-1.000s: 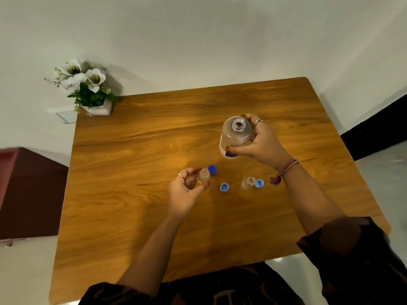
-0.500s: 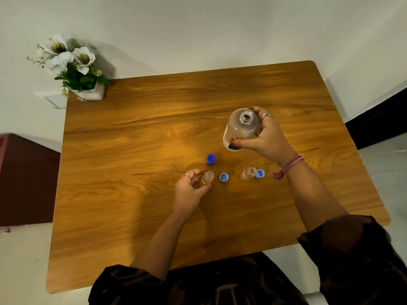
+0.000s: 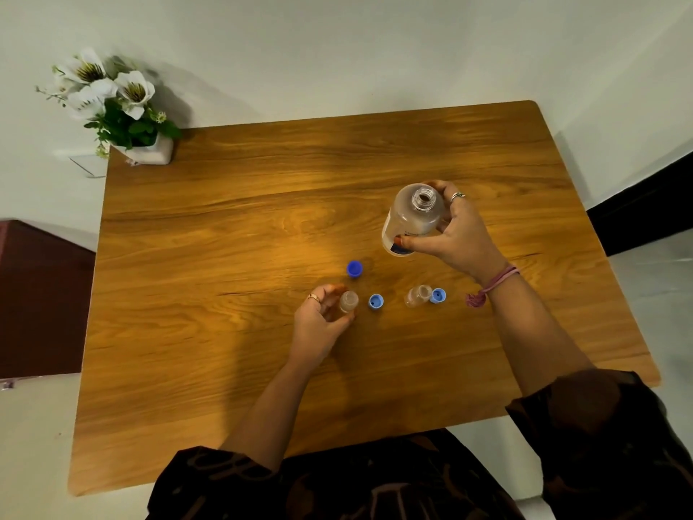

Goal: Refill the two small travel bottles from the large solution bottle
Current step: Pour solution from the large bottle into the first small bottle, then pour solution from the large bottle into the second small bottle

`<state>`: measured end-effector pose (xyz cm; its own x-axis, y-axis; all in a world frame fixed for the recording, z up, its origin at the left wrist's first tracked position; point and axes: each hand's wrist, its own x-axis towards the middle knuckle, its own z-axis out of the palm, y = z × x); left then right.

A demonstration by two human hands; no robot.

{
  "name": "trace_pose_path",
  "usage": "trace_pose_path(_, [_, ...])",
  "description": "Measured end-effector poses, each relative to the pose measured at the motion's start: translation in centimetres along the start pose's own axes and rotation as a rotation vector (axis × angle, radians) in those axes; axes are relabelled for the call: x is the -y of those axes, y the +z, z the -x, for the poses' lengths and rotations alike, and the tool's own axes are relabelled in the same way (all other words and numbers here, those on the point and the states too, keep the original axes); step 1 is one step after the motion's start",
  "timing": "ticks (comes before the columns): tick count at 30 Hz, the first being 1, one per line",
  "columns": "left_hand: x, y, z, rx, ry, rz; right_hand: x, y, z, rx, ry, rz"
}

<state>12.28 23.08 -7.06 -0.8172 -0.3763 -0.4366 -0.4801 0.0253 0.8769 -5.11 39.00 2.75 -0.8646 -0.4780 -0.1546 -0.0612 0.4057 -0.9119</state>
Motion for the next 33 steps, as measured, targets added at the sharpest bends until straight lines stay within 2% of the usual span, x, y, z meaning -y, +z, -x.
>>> trace_pose_path(3, [0.2,0.0,0.2,0.024,-0.008,-0.006,0.0,-0.5,0.2,-0.002,-0.010,-0.003])
trace_pose_path(5, [0.0,-0.1,0.4,-0.005,0.047,-0.082,0.0,-0.9,0.3,-0.004,-0.010,-0.008])
trace_pose_path(10, [-2.9,0.6,2.2,-0.155,0.503,-0.367,-0.1,-2.6,0.7,-0.011,0.002,-0.013])
trace_pose_path(13, [-5.4,2.7,3.8,-0.151,0.651,-0.432,-0.1,-3.7,0.7,-0.003,0.006,-0.010])
trace_pose_path(15, [-6.5,4.6,4.5,-0.054,0.589,-0.420,0.0,-4.3,0.8,-0.007,-0.002,-0.008])
trace_pose_path(18, [-7.1,7.8,4.8,0.049,0.407,-0.381,0.1,-5.3,1.0,-0.001,-0.003,-0.010])
trace_pose_path(23, [-6.4,10.5,3.5,0.019,0.129,-0.344,-0.1,-6.7,1.4,0.018,-0.010,0.001])
trace_pose_path(27, [-5.5,11.6,2.7,0.003,0.051,-0.349,-0.8,-7.6,1.8,0.024,-0.008,0.020])
trace_pose_path(33, [-4.7,12.8,2.0,-0.095,0.051,-0.294,-1.4,-8.9,2.3,0.034,-0.020,0.029])
